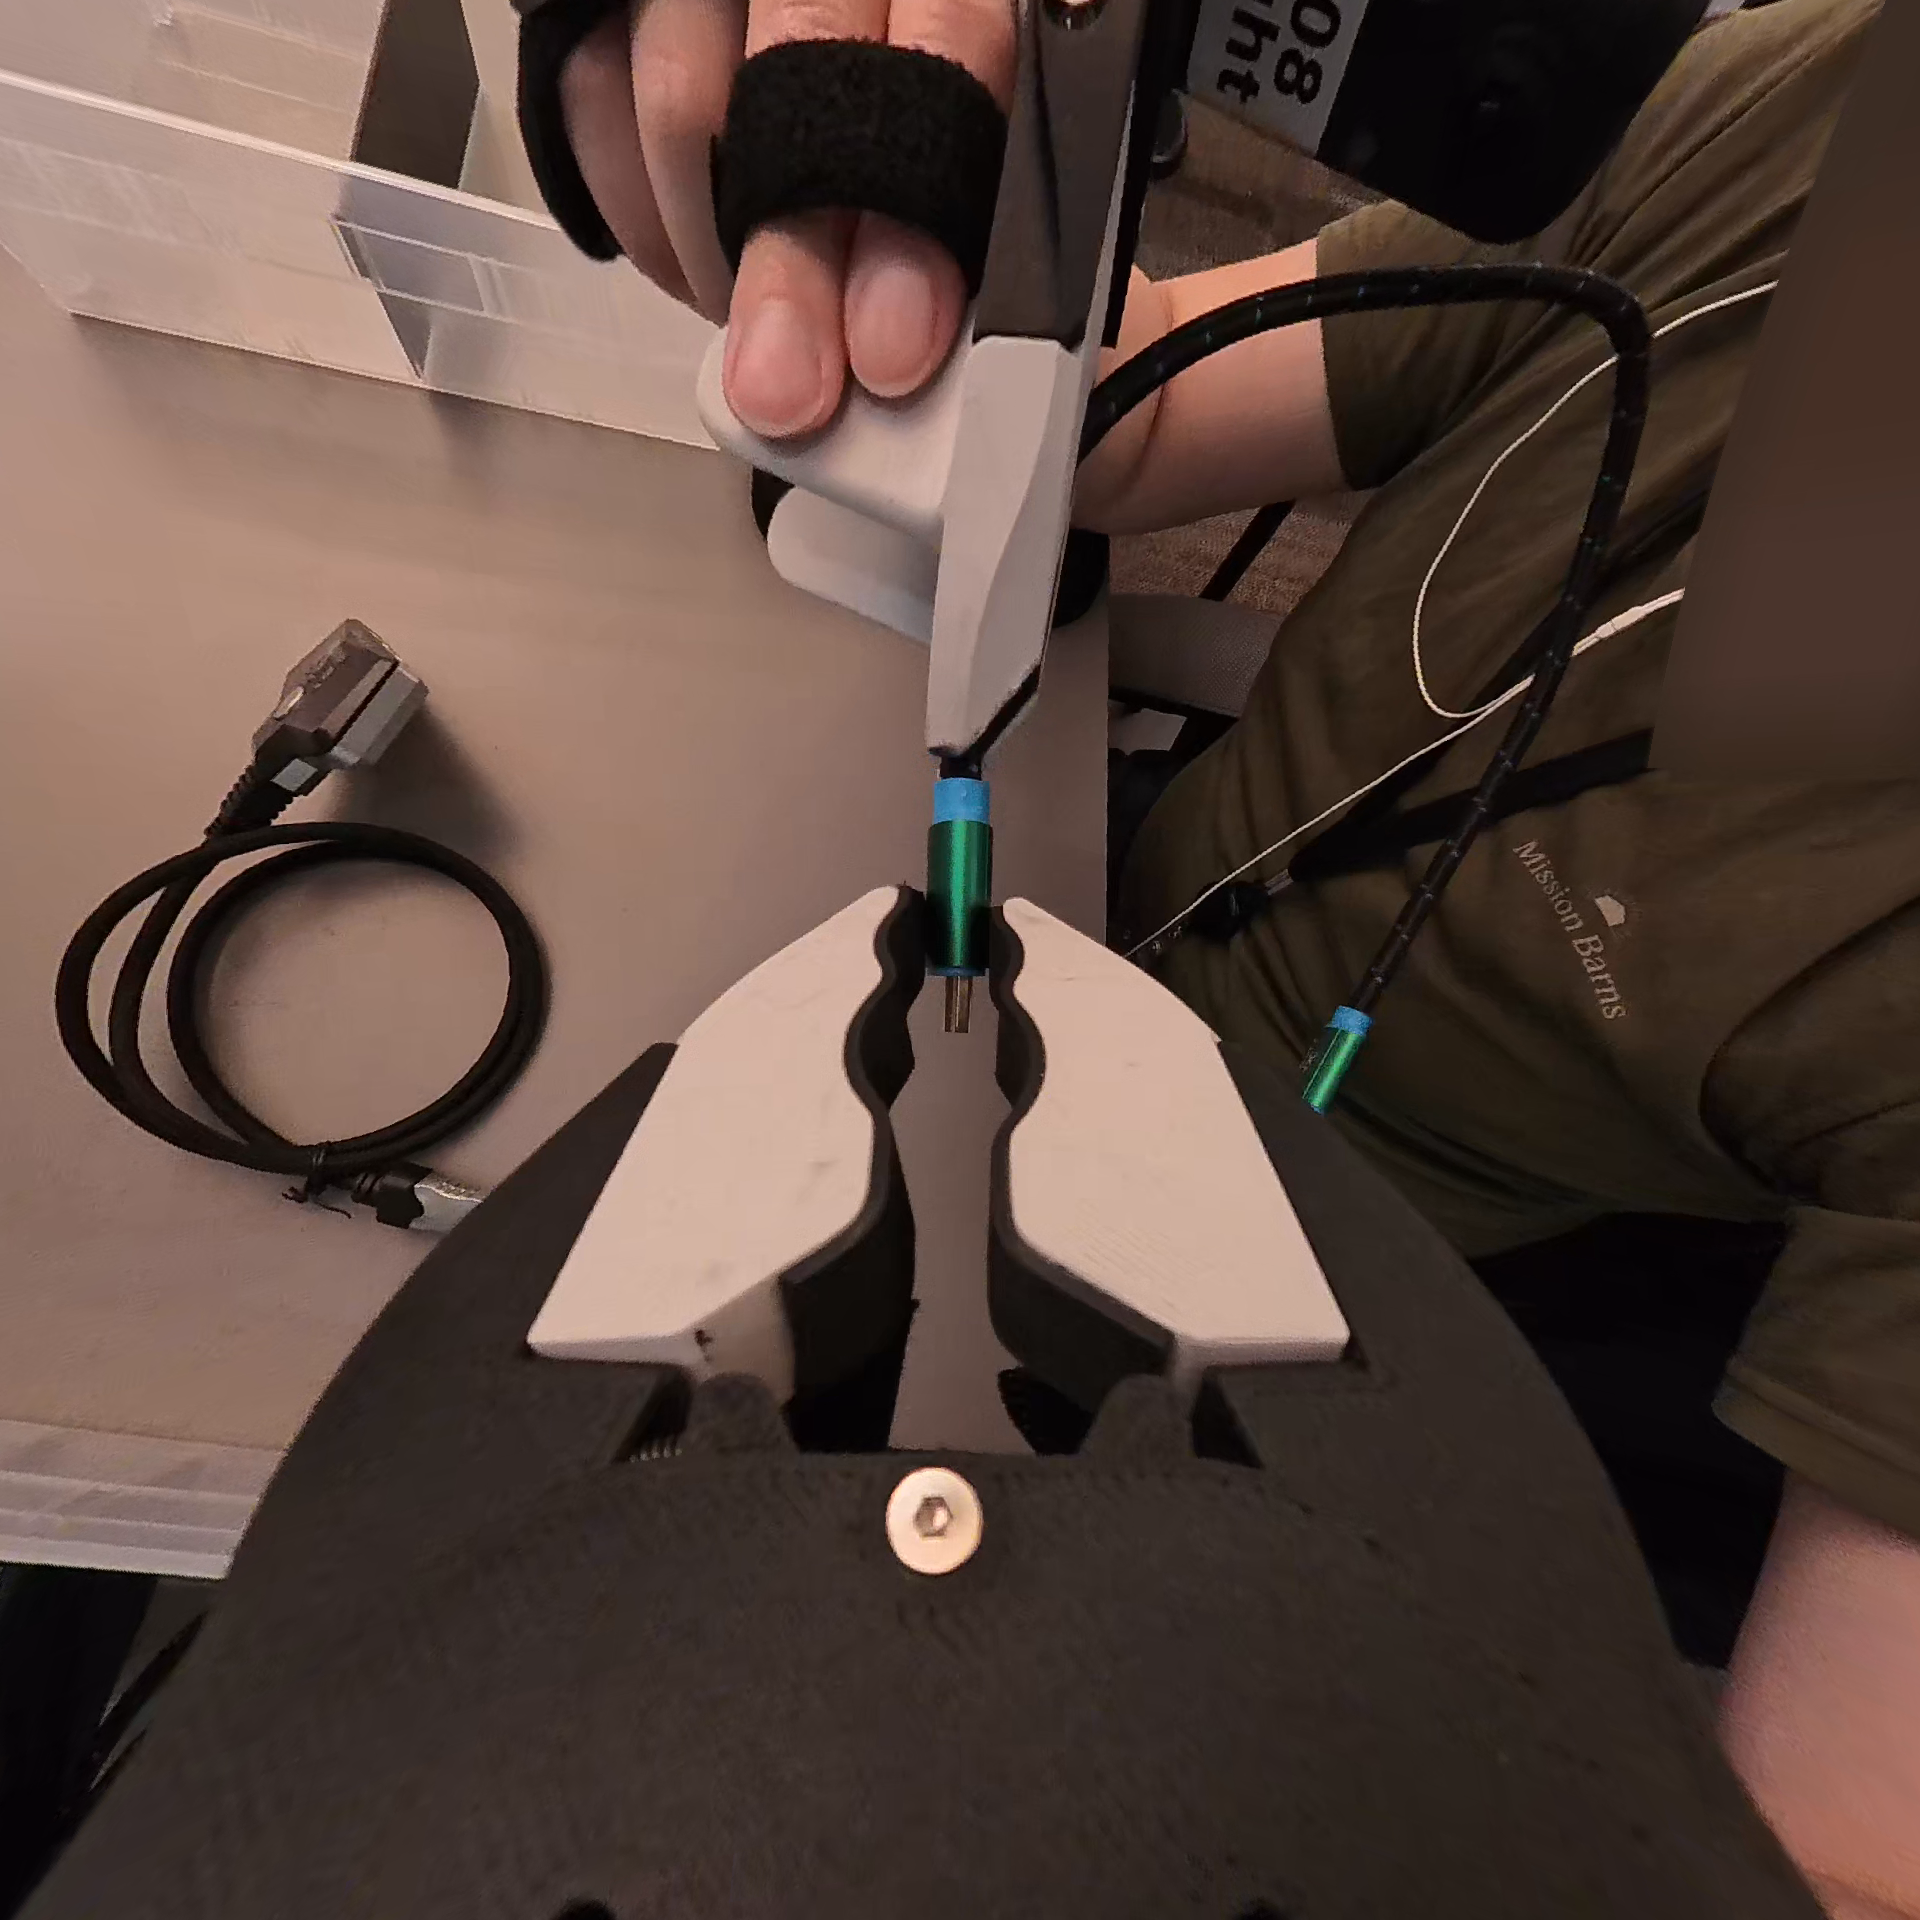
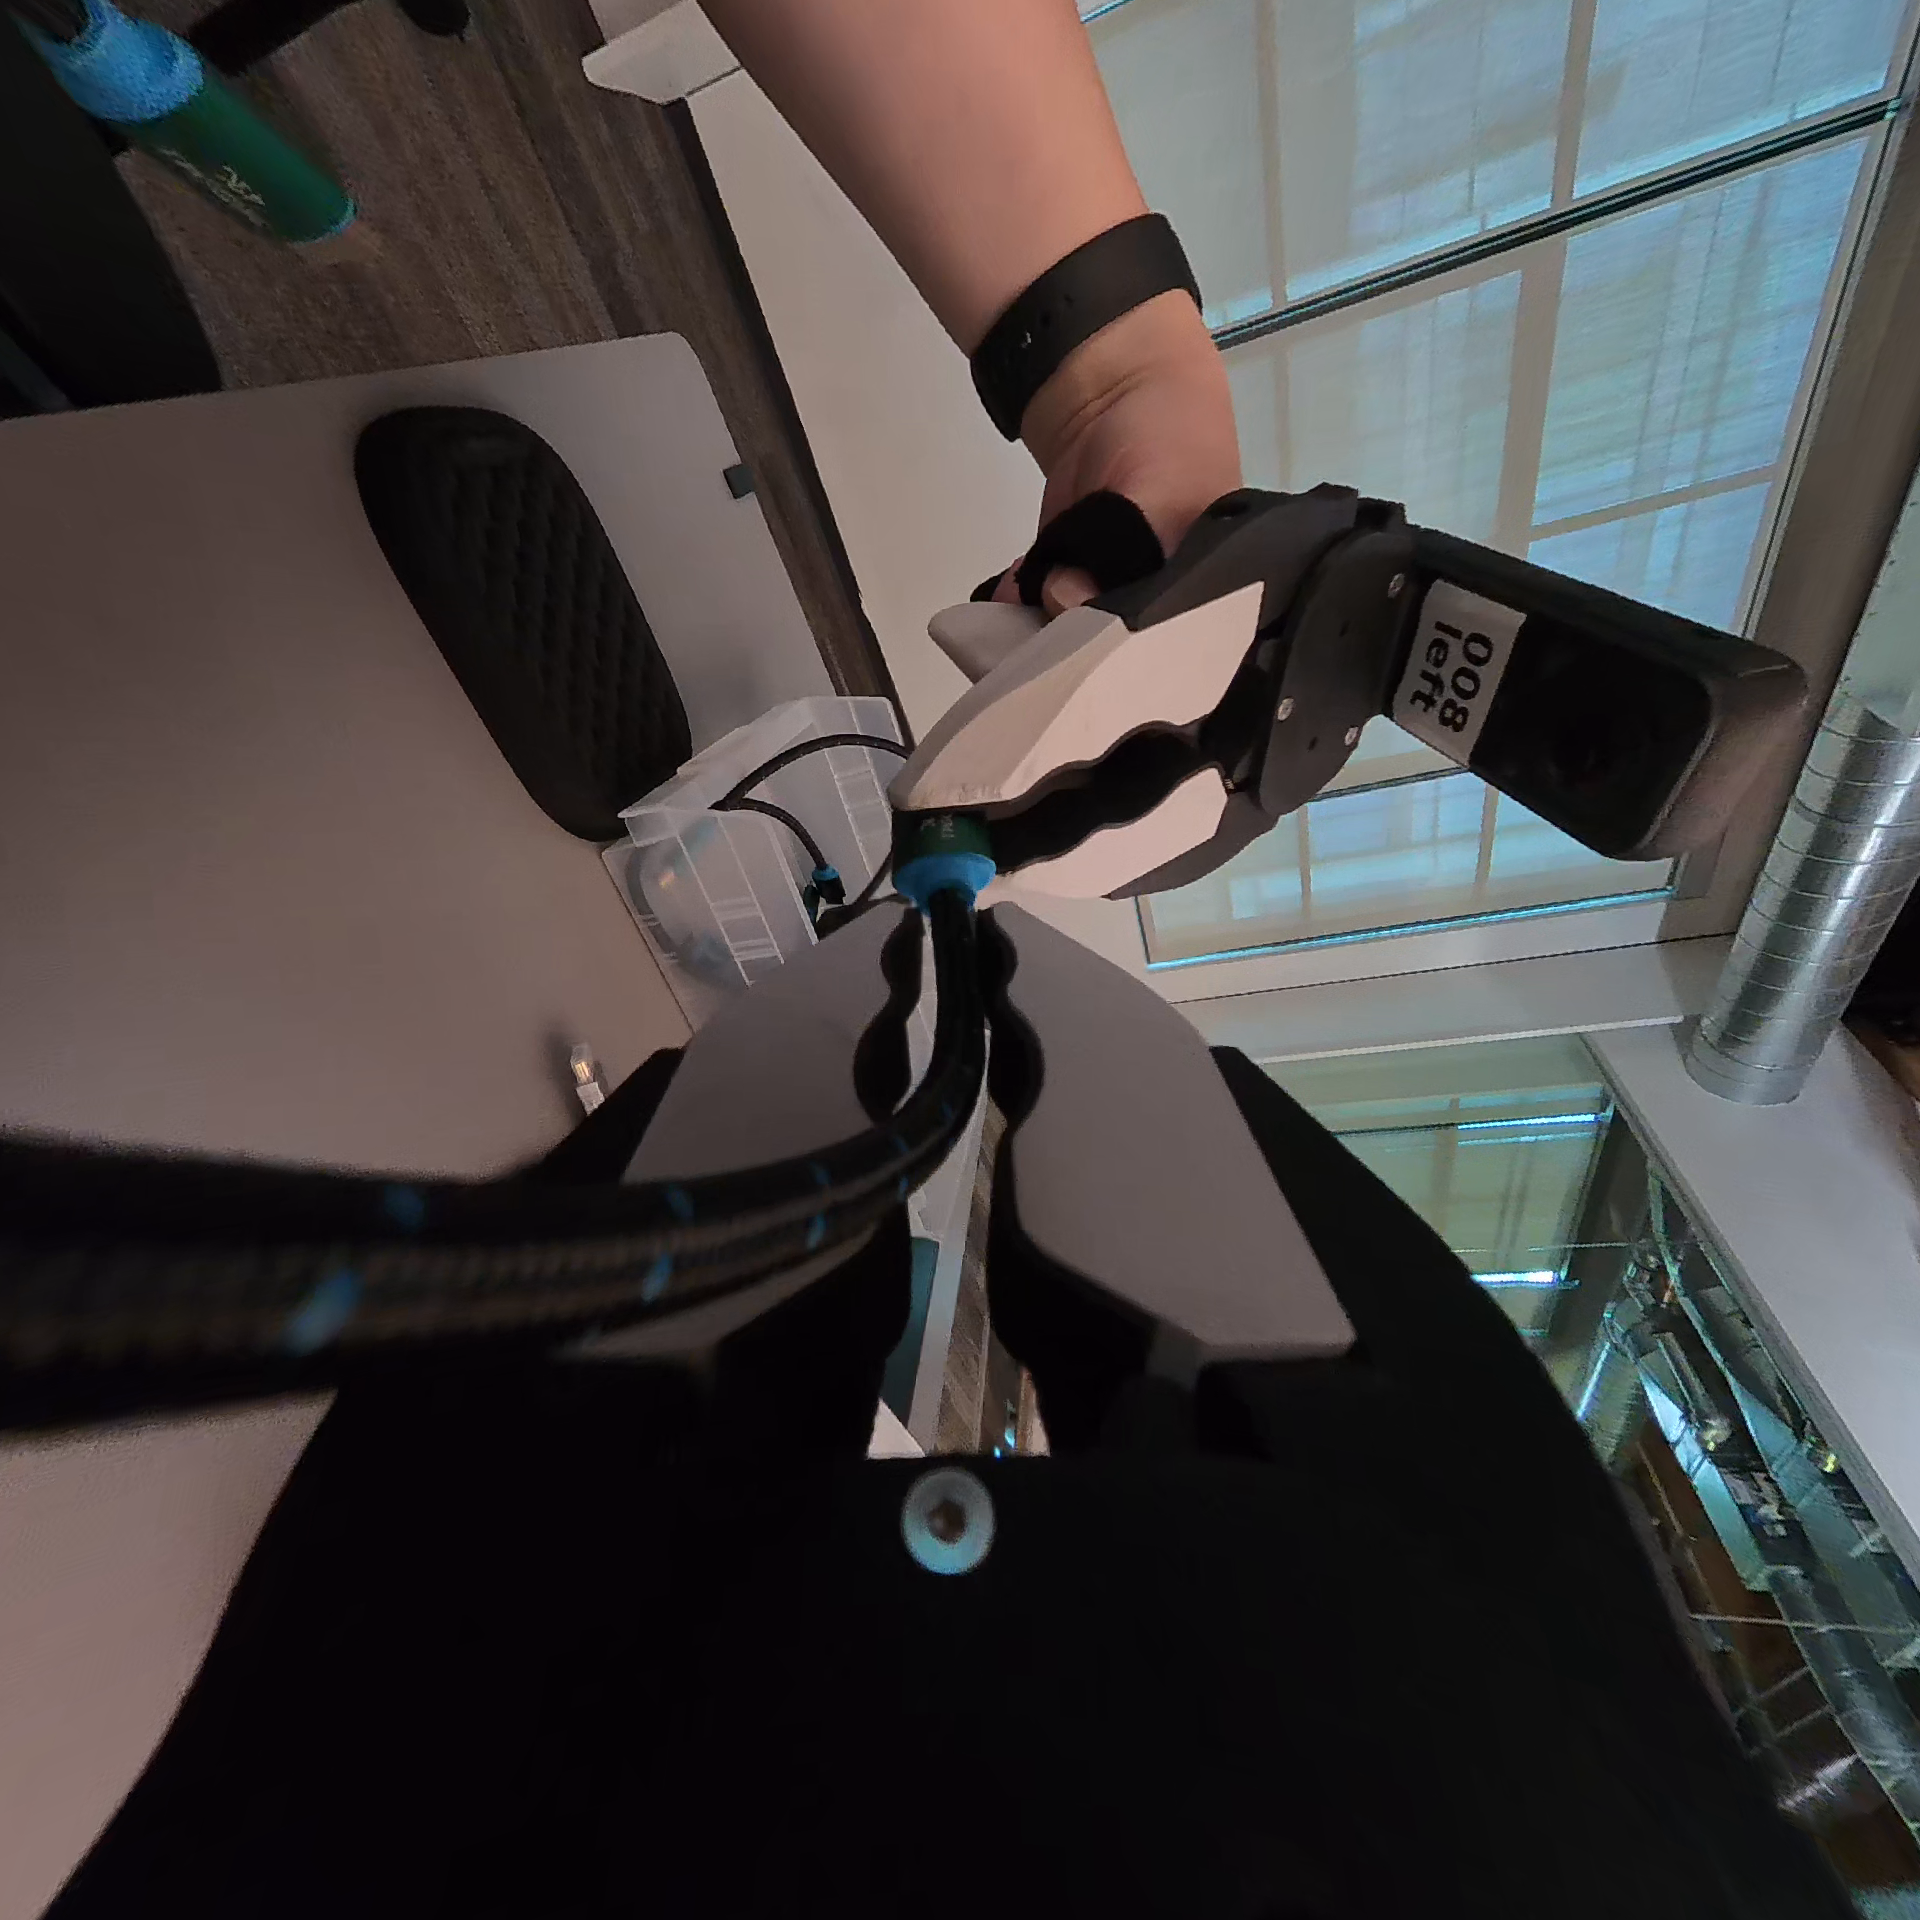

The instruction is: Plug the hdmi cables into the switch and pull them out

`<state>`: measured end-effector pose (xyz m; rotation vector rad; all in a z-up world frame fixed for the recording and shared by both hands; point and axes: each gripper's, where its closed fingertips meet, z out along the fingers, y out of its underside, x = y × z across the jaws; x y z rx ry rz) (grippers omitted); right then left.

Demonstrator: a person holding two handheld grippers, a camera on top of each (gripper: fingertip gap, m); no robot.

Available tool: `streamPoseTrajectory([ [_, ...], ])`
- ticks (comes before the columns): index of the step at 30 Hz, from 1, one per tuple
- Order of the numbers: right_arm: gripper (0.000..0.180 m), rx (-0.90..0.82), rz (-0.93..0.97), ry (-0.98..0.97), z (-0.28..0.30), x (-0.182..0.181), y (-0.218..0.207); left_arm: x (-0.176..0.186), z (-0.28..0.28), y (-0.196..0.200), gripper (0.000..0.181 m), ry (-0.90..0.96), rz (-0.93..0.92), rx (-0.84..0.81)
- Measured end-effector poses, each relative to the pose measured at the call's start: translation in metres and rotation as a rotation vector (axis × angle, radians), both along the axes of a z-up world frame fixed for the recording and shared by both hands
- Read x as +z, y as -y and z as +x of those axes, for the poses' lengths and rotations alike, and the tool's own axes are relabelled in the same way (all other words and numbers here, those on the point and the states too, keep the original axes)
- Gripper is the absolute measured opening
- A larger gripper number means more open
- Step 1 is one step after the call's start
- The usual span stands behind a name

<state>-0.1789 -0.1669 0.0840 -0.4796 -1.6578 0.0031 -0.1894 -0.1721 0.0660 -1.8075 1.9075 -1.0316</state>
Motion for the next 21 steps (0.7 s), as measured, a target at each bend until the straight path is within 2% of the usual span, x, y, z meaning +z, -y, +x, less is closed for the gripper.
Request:
streamPoseTrajectory([
  [9, 0.008, 0.010, -0.051, 0.034, -0.002, -0.008, 0.001, -0.007, 0.000, 0.001, 0.011, -0.042, -0.021, -0.017],
  [11, 0.008, -0.004, -0.140, 0.022, 0.000, -0.004, 0.000, -0.003, 0.002, 0.001, 0.011, -0.005, -0.035, -0.025],
  [13, 0.008, 0.018, -0.193, -0.021, 0.004, 0.003, 0.000, 0.014, 0.006, -0.001, 0.011, 0.111, -0.042, -0.012],
  [17, 0.008, 0.078, -0.330, -0.160, 0.027, 0.029, -0.006, 0.055, 0.003, -0.014, 0.050, 0.361, 0.020, 0.102],
  [21, 0.008, 0.229, -0.549, -0.359, 0.066, 0.064, -0.010, 0.061, -0.007, -0.015, 0.055, 0.496, 0.120, 0.179],
])
